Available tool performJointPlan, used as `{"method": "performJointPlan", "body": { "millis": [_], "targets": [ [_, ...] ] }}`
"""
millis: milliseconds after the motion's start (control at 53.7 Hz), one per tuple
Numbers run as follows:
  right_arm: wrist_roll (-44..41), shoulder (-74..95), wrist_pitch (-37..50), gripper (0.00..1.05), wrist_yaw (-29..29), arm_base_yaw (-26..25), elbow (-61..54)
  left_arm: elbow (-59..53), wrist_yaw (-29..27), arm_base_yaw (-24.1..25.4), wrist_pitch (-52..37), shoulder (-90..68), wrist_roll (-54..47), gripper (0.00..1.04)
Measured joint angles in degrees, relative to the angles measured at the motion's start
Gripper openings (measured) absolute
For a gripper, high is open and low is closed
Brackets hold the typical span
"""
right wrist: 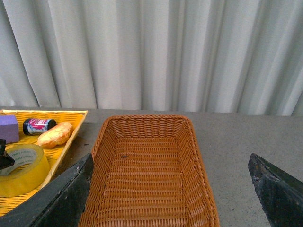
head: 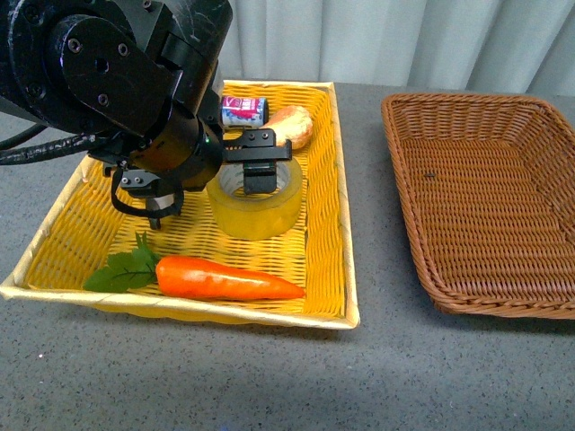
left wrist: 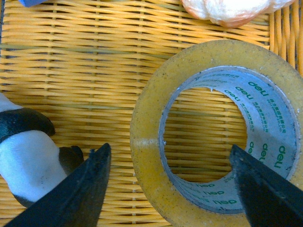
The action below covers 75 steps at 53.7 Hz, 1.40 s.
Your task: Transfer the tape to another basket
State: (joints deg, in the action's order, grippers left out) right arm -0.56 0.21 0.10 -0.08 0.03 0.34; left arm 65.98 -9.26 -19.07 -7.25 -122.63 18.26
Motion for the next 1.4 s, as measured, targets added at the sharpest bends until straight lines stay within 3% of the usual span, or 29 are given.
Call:
{"method": "performJointPlan", "body": {
  "millis": [168, 372, 707, 1005, 1210, 1396],
  "targets": [
    [0.0, 0.0, 0.0, 0.96, 0.0, 0.0, 0.0, 0.3, -1.1, -0.7, 1.0, -0.6, -0.7, 0.37],
    [0.0, 0.0, 0.0, 0.96, 0.0, 0.0, 0.0, 0.9, -1.2, -0.7, 0.9, -0.7, -0.9, 0.15],
    [0.0, 0.0, 0.0, 0.96, 0.0, 0.0, 0.0, -0.2, 1.9, 0.3, -0.8, 2.2, -5.6, 0.14],
    [0.0, 0.0, 0.0, 0.96, 0.0, 0.0, 0.0, 1.5, 14.0, 2.7, -1.5, 12.7, -28.2, 0.14],
    [0.0, 0.0, 0.0, 0.96, 0.0, 0.0, 0.0, 2.2, 18.5, 0.5, 0.4, 13.8, -38.5, 0.14],
    [0.0, 0.0, 0.0, 0.96, 0.0, 0.0, 0.0, 3.0, 23.2, -2.5, 0.8, 14.0, -40.9, 0.14]
  ]
}}
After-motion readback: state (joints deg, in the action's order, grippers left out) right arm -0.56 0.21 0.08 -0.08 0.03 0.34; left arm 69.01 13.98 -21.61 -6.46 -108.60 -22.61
